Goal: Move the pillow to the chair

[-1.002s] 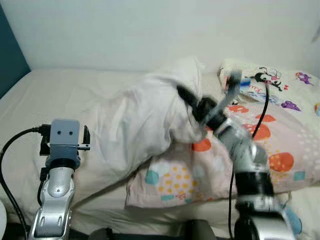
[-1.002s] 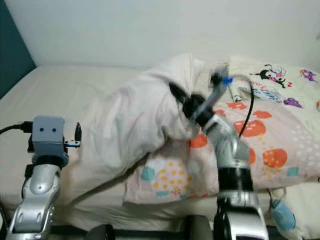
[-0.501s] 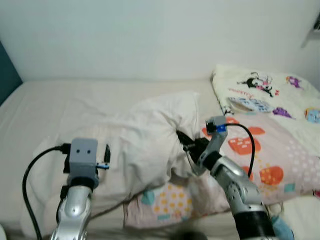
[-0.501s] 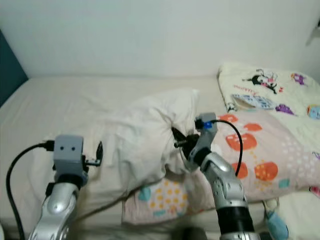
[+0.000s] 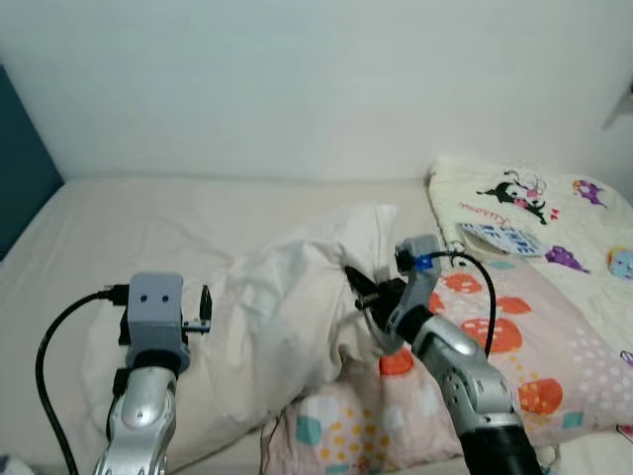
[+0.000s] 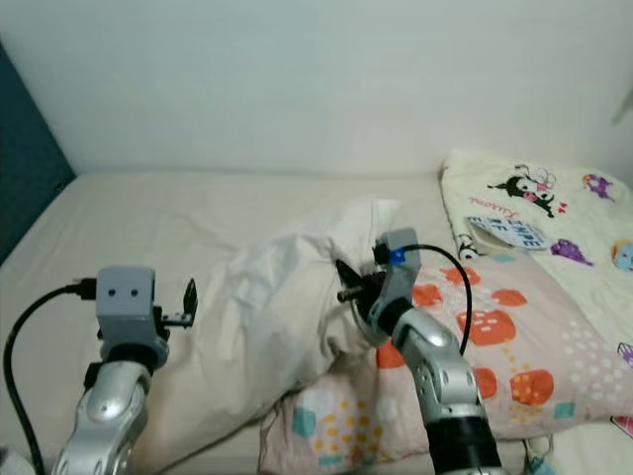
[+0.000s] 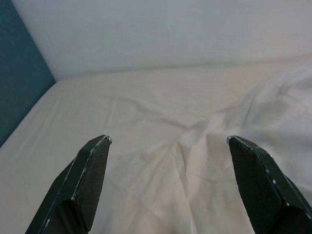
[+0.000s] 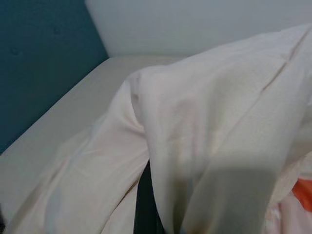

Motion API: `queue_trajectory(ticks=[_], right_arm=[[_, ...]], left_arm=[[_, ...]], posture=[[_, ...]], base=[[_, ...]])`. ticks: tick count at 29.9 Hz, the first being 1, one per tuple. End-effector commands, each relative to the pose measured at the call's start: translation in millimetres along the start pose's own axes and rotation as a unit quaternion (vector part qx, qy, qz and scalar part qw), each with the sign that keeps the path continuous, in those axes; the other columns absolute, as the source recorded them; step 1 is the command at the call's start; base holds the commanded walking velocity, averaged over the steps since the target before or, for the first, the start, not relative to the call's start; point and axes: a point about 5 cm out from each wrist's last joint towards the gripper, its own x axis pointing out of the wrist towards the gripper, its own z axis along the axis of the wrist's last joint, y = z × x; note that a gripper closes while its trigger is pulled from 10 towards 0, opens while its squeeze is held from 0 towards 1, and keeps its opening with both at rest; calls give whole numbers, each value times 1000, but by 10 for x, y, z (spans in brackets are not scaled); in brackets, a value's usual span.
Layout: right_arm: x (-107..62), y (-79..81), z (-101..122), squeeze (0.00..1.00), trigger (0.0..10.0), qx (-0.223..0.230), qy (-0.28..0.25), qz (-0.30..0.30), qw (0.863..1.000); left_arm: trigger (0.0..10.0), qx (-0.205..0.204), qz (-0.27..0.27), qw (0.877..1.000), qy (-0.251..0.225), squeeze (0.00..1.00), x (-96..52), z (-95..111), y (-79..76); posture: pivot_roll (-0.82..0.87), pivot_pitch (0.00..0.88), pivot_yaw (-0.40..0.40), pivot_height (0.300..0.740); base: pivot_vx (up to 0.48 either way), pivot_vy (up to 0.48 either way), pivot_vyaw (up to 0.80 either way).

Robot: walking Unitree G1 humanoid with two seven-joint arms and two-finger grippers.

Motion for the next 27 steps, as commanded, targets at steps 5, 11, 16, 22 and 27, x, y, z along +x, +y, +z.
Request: queue_trajectory(ticks=[5, 11, 16, 22, 27], right_arm=[[37, 49, 94, 0, 0, -10, -23, 13, 1000], [57, 70, 137, 0, 0, -11, -30, 17, 999], [106, 113, 288, 0, 0, -3, -63, 35, 997], [201, 203, 575, 0, 10000, 20, -118, 75, 990], [284, 335, 787, 0, 10000, 17, -150, 113, 982]], left_arm=[[10000, -1, 5, 1000, 12, 0, -14, -40, 9], [10000, 2, 7, 1000, 7, 0, -4, -26, 18], [10000, 7, 16, 1000, -2, 0, 41, 10, 60], [10000, 11, 37, 999, -26, 0, 150, 130, 170], [10000, 19, 51, 997, -47, 0, 227, 237, 273]], posture=[[52, 0, -39, 724], [51, 0, -39, 734], [51, 0, -38, 739], [51, 0, -36, 739], [59, 0, -35, 739]], base=[[-288, 0, 0], [0, 0, 0], [0, 0, 0], [0, 0, 533], [0, 0, 800]])
